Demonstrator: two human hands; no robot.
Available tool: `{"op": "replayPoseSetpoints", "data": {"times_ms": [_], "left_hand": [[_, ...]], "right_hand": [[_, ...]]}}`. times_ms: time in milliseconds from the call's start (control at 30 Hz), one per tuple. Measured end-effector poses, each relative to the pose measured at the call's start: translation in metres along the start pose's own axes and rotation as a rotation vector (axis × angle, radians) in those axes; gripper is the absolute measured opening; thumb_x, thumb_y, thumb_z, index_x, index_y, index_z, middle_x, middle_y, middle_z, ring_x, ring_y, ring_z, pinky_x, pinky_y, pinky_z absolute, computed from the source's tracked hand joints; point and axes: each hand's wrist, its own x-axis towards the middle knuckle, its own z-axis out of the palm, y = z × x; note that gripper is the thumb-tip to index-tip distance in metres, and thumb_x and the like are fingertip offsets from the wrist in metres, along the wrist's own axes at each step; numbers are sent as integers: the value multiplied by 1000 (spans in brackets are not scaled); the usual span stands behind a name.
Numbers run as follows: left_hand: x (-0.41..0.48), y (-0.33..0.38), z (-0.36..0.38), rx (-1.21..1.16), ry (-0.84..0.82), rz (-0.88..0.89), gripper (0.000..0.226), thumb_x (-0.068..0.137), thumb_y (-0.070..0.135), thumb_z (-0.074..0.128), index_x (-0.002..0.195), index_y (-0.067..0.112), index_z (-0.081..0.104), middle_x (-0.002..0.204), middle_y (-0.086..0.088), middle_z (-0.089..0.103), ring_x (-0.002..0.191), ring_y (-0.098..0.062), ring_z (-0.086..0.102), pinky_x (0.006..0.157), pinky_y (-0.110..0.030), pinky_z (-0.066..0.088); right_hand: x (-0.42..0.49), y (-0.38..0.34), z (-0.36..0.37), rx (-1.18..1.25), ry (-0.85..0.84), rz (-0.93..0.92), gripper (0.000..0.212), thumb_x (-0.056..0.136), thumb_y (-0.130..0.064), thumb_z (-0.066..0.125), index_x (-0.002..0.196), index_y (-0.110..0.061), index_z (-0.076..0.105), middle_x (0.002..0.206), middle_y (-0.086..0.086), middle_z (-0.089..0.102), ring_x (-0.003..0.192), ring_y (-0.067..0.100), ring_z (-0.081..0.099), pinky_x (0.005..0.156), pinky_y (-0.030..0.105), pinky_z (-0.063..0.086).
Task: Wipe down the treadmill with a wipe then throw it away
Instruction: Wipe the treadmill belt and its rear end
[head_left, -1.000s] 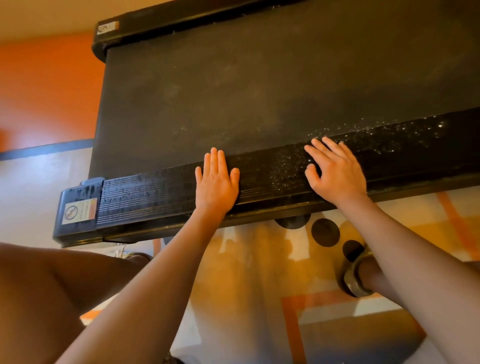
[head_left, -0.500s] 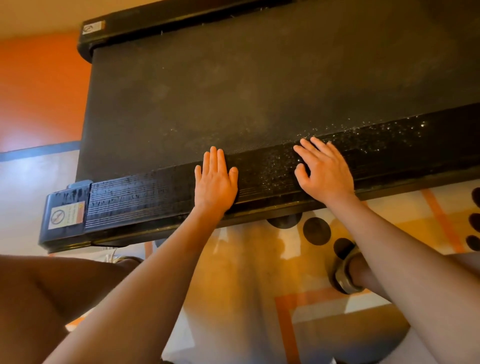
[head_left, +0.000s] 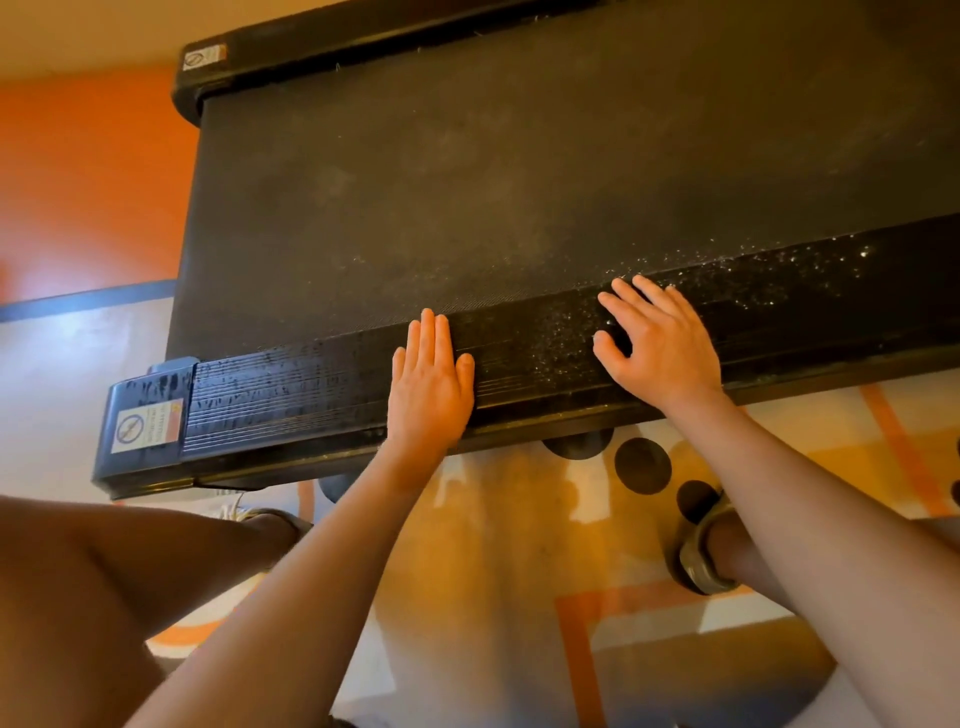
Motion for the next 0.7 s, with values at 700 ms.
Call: {"op": "replayPoseSetpoints", "data": {"times_ms": [700], "left_hand": [[-23, 12, 8, -2, -8, 29, 64, 110, 46, 20, 164, 16, 2, 172, -4, -7, 157, -21, -10, 124, -40, -6]], "right_hand": [[-1, 0, 0, 7, -15, 8, 60, 100, -51, 35, 148, -21, 54, 158, 4, 46, 151, 24, 33, 125, 49, 23]]}}
